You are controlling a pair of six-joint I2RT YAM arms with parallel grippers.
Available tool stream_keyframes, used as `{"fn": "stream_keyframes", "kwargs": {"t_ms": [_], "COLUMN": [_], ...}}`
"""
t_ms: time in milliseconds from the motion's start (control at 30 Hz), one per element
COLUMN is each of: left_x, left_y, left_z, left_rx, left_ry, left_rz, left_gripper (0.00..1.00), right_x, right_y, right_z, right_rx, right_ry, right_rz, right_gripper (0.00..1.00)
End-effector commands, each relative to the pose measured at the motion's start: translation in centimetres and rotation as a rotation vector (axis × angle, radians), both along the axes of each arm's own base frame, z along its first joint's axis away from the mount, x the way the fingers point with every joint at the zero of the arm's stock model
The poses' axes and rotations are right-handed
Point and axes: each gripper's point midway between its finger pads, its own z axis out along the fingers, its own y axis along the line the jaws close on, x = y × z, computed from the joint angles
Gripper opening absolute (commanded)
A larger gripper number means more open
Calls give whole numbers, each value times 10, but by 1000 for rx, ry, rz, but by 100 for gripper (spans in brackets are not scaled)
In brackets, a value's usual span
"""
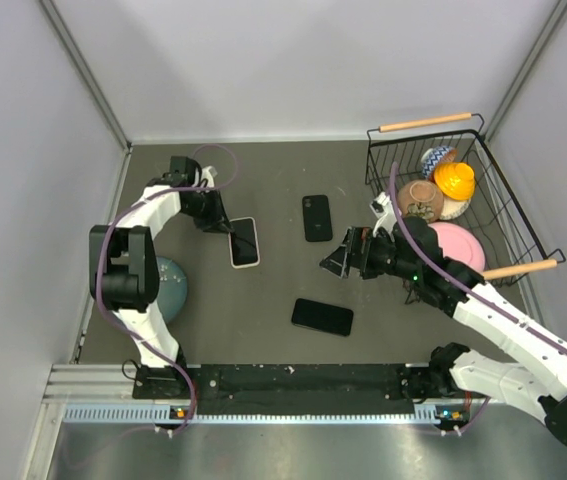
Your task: Put the phone into the phone case
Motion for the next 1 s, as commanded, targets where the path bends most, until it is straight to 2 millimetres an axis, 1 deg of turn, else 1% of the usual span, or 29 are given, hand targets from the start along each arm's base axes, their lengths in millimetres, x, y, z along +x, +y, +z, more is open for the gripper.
{"fn": "stream_keyframes", "kwargs": {"t_ms": [0,67,100,133,233,300,367,500,600,633,667,700,733,767,800,833,867,900,933,967], "left_x": [17,17,15,16,14,14,12,6,1,0,-2,-3,-2,0,-1,0,-1,-2,-2,-7], "left_y": [-25,-32,-34,-36,-42,-42,-43,-42,-41,-41,-40,-40,-39,-38,-37,-33,-32,-31,-29,-28], "left_z": [35,29,21,18,6,-3,-9,-32,-41,-41,-38,-35,-30,-16,-8,0,18,28,37,55], "left_rx": [-105,-108,-106,-110,-103,-60,-55,-44,-37,-38,-37,-33,-28,-29,-24,-8,-10,-9,-5,-12], "left_ry": [-137,-126,-107,-108,-85,-74,-54,24,59,63,53,48,37,0,-17,-42,-89,-116,-144,-193], "left_rz": [-19,-17,-17,-15,-21,-23,-27,-6,18,19,20,22,21,20,19,27,31,34,41,45], "left_gripper": [13,5,2,0,0,0,0,0,0,0,0,0,0,0,5,9,14,19,32,36], "right_x": [4,3,2,2,2,5,9,15,20,23,25,28,31,33,40,43,49,55,60,65], "right_y": [-2,-1,0,0,-1,-4,-8,-11,-15,-15,-17,-18,-18,-20,-22,-22,-26,-24,-24,-24], "right_z": [19,17,16,16,12,9,2,-3,-11,-8,-17,-14,-15,-20,-15,-13,-12,-10,-9,-10], "right_rx": [20,13,10,9,-2,-19,-48,-87,-129,-136,-174,-183,-201,-231,-244,-255,-274,-288,-301,-320], "right_ry": [-60,-60,-58,-58,-52,-50,-33,-14,7,5,29,26,28,42,29,26,17,19,13,7], "right_rz": [-26,-15,-6,-3,-7,-28,-56,-83,-116,-124,-135,-144,-150,-161,-186,-196,-226,-235,-243,-257], "right_gripper": [99,99,99,99,99,98,96,97,97,97,97,97,97,97,97,97,97,97,97,97]}}
